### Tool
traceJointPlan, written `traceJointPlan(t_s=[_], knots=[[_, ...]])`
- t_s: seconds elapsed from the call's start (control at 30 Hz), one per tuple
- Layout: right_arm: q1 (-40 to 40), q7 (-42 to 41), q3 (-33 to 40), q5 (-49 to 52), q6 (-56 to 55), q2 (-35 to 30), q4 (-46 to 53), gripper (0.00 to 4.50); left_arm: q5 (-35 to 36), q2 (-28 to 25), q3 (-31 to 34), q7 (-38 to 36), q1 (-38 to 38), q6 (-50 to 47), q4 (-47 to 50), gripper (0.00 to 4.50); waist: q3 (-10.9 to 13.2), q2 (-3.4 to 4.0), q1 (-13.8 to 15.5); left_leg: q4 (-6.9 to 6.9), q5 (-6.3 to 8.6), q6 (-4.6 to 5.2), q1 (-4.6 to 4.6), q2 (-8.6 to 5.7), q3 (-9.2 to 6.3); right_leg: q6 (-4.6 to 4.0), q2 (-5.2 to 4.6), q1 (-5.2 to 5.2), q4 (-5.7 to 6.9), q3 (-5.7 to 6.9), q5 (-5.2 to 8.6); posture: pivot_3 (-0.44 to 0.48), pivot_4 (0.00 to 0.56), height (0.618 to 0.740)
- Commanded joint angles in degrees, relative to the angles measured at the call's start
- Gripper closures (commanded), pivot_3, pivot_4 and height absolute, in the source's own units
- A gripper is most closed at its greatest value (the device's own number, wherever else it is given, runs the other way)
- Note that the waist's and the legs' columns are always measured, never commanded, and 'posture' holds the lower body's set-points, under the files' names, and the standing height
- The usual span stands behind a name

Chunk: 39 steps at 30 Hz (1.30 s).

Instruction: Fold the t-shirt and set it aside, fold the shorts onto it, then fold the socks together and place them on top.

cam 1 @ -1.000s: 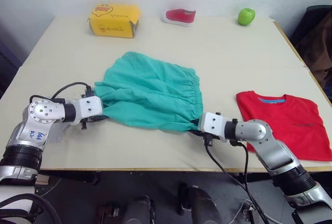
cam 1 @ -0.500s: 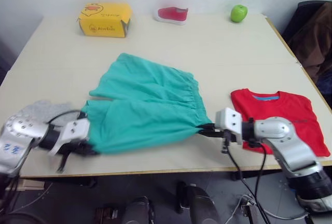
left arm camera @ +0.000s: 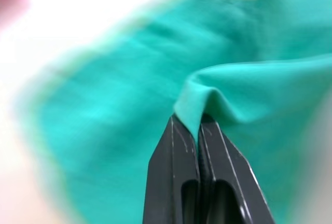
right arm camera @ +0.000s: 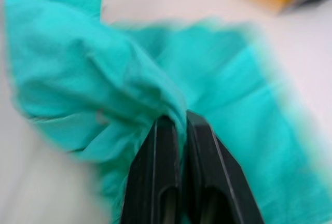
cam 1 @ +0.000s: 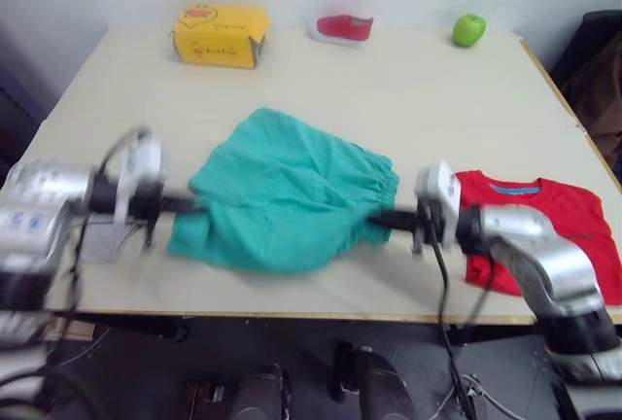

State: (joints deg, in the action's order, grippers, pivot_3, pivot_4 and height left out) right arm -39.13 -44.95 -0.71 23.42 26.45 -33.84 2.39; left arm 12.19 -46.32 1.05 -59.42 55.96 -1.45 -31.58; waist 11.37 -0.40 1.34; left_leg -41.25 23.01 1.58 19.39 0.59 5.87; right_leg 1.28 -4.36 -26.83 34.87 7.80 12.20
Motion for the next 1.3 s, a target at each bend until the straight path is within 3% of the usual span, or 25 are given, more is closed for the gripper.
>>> traceJointPlan(t_s=[0.03,0.1,0.17,0.3,0.37,0.47,0.6,0.77,0.87,1.03,1.13,1.2,1.3], knots=[[-14.78,12.22,6.84,-10.53,-18.78,-1.93,-8.67,4.5,-6.93,-0.23,5.29,24.64,22.52,15.42,-19.43,4.47,0.01,-0.19,-0.45,0.04,0.0,0.0,0.15,-0.03,0.03,0.01,-0.03,-0.19,0.01,-0.01,0.0,0.0,0.15,0.74],[-21.86,15.18,7.93,-14.39,-28.23,-3.23,-12.94,4.5,-7.5,-0.69,5.82,27.02,30.29,19.52,-26.63,4.47,0.0,-0.2,-1.17,0.21,-0.01,0.02,0.97,-0.2,0.33,0.05,-0.12,-1.34,0.11,-0.1,-0.02,0.0,0.15,0.74],[-24.97,14.31,8.15,-14.49,-31.62,-3.58,-14.36,4.5,-7.46,-0.97,5.9,25.66,33.63,21.84,-30.39,4.47,-0.05,-0.15,-1.9,0.53,-0.02,0.03,0.84,-0.63,0.79,0.0,-0.13,-1.8,0.65,0.49,0.03,0.0,0.15,0.74],[-21.14,8.48,6.05,-9.77,-27.01,-2.66,-7.47,4.5,-6.21,-1.66,5.78,18.11,32.03,23.78,-30.76,4.47,-0.08,-0.15,-3.46,1.2,-0.03,0.03,-0.34,-0.68,1.06,-0.03,-0.29,-0.95,0.71,1.9,0.05,0.0,0.15,0.74],[-15.92,5.57,3.95,-8.07,-23.6,-2.19,-2.38,4.5,-4.78,-1.97,5.62,11.06,27.46,22.96,-28.65,4.47,-0.07,-0.15,-3.58,1.25,0.0,0.07,-0.18,-0.55,1.05,-0.01,-0.38,-0.92,0.28,2.08,0.06,0.0,0.15,0.74],[-5.17,1.65,0.05,-7.52,-21.0,-2.02,3.96,4.5,-2.69,-3.38,4.8,-0.06,15.34,20.79,-22.01,4.47,-0.05,-0.15,-3.6,1.21,-0.05,0.32,-0.07,-0.6,1.02,0.0,-0.45,-0.85,-0.24,1.98,0.07,0.0,0.15,0.74],[5.72,-0.1,-3.25,-9.04,-21.24,-1.11,6.94,4.5,1.16,-5.48,5.33,-9.08,-1.38,13.35,-9.74,4.47,-0.03,-0.13,-3.32,0.8,-0.09,0.36,-0.17,-0.52,0.98,-0.13,-0.54,-0.75,0.16,1.36,0.0,0.0,0.15,0.74],[19.32,-6.15,-8.56,-9.93,-24.09,-1.66,7.65,4.5,3.48,-11.8,3.76,-18.29,-29.31,4.39,12.88,4.47,-0.04,-0.12,-2.95,0.38,0.05,0.12,-0.29,-0.2,0.92,-0.47,-0.72,-0.56,0.23,1.36,0.02,0.0,0.15,0.74],[23.54,-10.59,-8.17,-5.89,-19.84,-3.72,10.71,4.5,5.8,-17.67,4.12,-23.99,-41.09,-2.66,24.54,4.47,0.03,-0.08,-2.67,0.3,0.06,0.11,-0.1,-0.14,0.91,-0.49,-0.68,-0.67,0.22,1.39,0.03,0.0,0.15,0.74],[28.68,-16.9,-7.79,1.53,-10.78,-8.31,16.41,4.5,9.38,-25.87,6.67,-31.04,-53.88,-10.59,36.07,4.47,0.01,-0.05,-1.45,0.22,0.13,0.07,-0.24,-0.04,0.83,-0.57,-0.64,-0.51,0.16,1.36,0.07,0.0,0.15,0.74],[32.22,-21.98,-7.32,7.64,-4.48,-12.06,19.55,4.5,22.74,-38.94,9.97,-32.94,-67.43,-15.46,44.16,4.47,0.05,-0.17,-1.4,0.21,0.24,-0.04,-0.21,0.1,0.83,-0.76,-0.58,-0.61,0.17,1.38,0.19,0.0,0.15,0.74],[34.35,-24.71,-4.69,14.02,0.8,-14.31,20.42,4.5,30.36,-41.8,9.35,-33.08,-63.28,-18.87,43.03,4.47,0.04,0.02,-1.12,0.26,0.28,-0.08,-0.36,0.14,0.8,-0.79,-0.53,-0.48,0.19,1.42,0.21,0.0,0.15,0.74],[33.71,-22.44,-0.52,19.19,5.56,-13.3,18.74,4.5,31.36,-38.42,1.03,-33.08,-42.61,-23.45,35.81,4.47,0.05,-0.03,0.25,0.07,0.34,-0.2,-0.29,0.25,0.83,-0.97,-0.25,-0.53,0.2,1.39,0.31,0.0,0.15,0.74]])
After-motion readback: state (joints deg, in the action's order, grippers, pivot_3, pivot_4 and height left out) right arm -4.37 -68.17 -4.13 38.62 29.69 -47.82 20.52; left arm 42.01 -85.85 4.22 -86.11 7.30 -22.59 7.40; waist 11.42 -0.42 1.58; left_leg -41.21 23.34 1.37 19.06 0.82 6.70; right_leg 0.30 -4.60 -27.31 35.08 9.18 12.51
